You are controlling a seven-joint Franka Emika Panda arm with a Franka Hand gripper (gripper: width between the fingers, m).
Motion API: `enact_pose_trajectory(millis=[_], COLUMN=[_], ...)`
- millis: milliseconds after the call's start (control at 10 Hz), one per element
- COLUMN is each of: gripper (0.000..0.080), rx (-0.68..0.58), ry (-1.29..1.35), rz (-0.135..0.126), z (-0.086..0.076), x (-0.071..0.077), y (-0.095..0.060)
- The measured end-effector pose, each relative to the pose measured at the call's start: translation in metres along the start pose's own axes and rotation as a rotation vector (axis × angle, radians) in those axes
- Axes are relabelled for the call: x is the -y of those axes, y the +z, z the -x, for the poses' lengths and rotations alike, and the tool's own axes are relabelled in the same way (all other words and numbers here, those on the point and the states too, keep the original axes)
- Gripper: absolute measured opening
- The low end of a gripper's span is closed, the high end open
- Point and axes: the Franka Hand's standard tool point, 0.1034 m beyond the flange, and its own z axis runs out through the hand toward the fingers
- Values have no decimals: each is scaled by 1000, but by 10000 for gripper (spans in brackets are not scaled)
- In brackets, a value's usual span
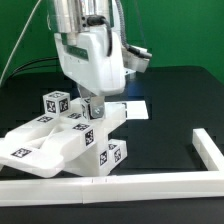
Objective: Assemble chair
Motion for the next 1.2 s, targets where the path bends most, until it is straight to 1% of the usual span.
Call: enact_pose_trajectory(millis=[200,300,400,500,600,700,800,1100,1200], gripper=[277,279,279,495,495,615,642,649,649], rx=[7,6,9,16,19,25,28,29,24], ry=[130,112,38,-71,-264,-400,-463,-697,-865], rz=[-4,-4,0,8,9,12,16,14,28], z=[1,1,2,4,4,6,7,7,12], x=[1,1,0,-1,-2,-3,-7,-6,-6], y=[0,0,0,1,1,3,5,4,5])
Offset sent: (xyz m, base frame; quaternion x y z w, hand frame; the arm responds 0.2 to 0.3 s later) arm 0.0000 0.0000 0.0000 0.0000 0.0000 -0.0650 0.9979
